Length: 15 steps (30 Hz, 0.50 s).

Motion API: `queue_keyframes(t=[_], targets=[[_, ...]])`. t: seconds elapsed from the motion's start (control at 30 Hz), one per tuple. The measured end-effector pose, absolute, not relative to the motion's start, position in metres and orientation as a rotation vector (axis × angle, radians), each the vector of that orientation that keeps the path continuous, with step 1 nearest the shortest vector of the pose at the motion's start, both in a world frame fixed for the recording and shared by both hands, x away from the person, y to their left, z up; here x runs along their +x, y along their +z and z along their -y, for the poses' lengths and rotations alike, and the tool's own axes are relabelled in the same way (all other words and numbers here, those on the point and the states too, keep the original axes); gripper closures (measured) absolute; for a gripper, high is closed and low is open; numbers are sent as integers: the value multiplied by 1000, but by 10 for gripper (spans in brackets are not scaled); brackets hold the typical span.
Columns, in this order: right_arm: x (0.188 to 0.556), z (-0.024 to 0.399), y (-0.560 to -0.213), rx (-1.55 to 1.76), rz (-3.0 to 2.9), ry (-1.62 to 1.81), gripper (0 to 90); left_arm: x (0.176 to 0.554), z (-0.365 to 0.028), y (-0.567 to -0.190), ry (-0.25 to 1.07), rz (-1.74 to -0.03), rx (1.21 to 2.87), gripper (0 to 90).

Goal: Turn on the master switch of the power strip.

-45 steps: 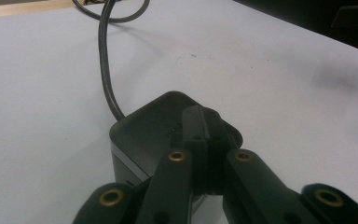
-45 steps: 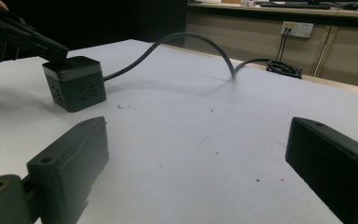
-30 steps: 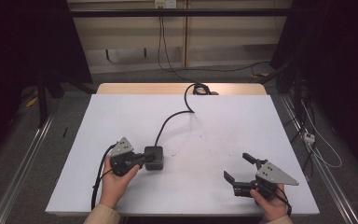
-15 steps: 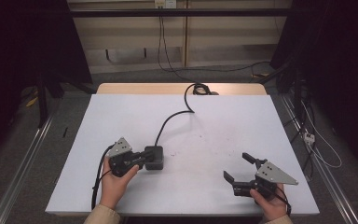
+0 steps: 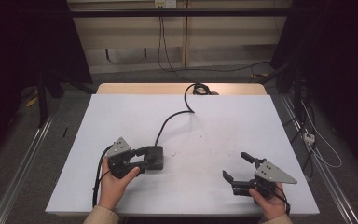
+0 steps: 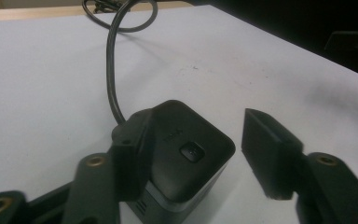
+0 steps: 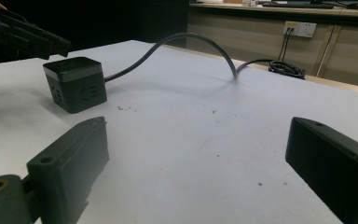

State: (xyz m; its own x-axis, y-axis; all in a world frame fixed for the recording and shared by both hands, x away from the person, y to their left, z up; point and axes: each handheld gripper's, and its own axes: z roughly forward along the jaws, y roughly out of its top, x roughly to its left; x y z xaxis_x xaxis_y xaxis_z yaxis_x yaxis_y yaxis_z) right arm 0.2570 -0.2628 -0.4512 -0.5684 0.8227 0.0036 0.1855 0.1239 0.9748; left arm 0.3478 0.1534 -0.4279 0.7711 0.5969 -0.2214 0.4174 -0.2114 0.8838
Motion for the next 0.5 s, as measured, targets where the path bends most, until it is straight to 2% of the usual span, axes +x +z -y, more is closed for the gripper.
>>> queue_keyframes(t=[0.03, 0.27, 0.5], targets=[[257, 263, -451, 973, -1848, 1475, 52, 348, -154, -428, 193, -777, 1845, 427], [256, 263, -451, 969, -1848, 1477, 52, 348, -156, -427, 197, -791, 1838, 267], [256, 263, -451, 972, -1846, 1472, 52, 348, -163, -425, 201, -786, 1835, 185]])
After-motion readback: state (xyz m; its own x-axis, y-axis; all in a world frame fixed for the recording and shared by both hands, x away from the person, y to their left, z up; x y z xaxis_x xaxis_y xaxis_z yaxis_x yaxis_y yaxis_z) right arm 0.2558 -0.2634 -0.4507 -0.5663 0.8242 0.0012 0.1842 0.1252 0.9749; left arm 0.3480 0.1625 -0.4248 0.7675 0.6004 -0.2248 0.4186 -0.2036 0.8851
